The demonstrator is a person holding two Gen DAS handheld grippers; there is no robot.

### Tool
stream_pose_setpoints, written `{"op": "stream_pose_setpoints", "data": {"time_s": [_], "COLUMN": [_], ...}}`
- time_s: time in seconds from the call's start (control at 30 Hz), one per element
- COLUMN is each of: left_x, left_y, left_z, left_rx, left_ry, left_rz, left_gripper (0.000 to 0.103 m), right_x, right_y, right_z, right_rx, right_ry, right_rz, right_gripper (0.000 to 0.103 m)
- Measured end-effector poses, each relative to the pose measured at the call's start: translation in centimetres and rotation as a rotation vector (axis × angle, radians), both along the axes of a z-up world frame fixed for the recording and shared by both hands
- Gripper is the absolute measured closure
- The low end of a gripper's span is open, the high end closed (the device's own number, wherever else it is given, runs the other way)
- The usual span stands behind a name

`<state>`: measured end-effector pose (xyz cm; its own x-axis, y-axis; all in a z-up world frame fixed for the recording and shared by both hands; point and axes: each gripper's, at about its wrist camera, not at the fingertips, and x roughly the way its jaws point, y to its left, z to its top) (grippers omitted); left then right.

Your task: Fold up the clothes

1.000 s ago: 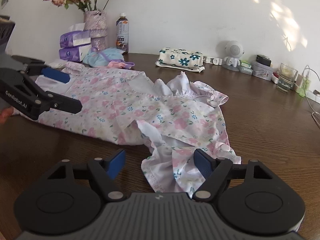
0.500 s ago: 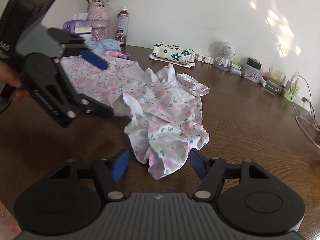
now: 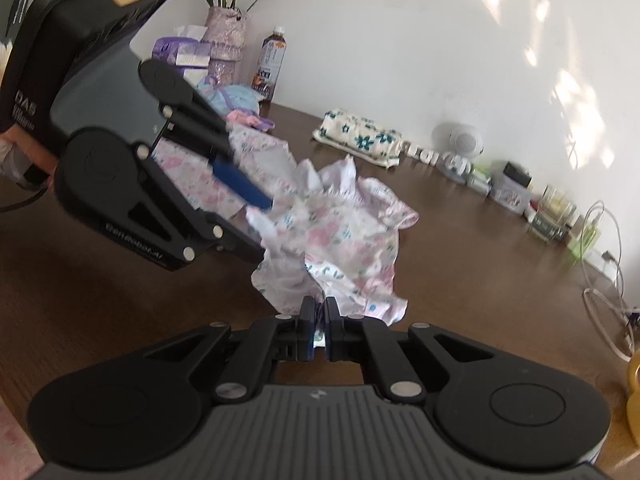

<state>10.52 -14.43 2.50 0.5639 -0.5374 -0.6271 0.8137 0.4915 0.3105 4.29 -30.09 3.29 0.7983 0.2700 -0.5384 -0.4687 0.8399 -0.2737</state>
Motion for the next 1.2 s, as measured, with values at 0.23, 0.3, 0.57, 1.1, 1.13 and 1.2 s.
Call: {"op": "stream_pose_setpoints", "data": {"time_s": [0.23, 0.3, 0.57, 1.1, 1.13, 1.2], "left_x": [2.9, 3.8, 6.4, 7.3, 7.2, 7.1], "left_y": [1.0, 1.4, 2.0, 1.7, 1.7, 1.6], "left_z": [1.4, 1.5, 0.9, -1.2, -1.2, -1.2], "left_rx": [-0.206, -0.247, -0.313, -0.295, -0.293, -0.288], "left_ry": [0.174, 0.206, 0.295, 0.334, 0.333, 0.326], "left_rz": [0.124, 0.165, 0.282, 0.327, 0.325, 0.320], "left_gripper": [0.088, 0.091, 0.093, 0.092, 0.092, 0.092], "right_x": [3.4, 4.7, 7.9, 6.4, 6.8, 7.6], "right_y": [-0.4, -0.5, -2.0, -1.8, -1.7, -1.7], "right_z": [2.1, 2.3, 2.7, 0.1, -0.2, -0.8], "right_rx": [0.020, 0.040, 0.188, 0.247, 0.246, 0.246], "right_ry": [-0.025, -0.012, 0.010, 0.004, 0.007, 0.025], "right_rz": [0.016, 0.020, -0.056, -0.078, -0.091, -0.111], "right_gripper": [0.099, 0.099, 0.087, 0.076, 0.076, 0.076]}}
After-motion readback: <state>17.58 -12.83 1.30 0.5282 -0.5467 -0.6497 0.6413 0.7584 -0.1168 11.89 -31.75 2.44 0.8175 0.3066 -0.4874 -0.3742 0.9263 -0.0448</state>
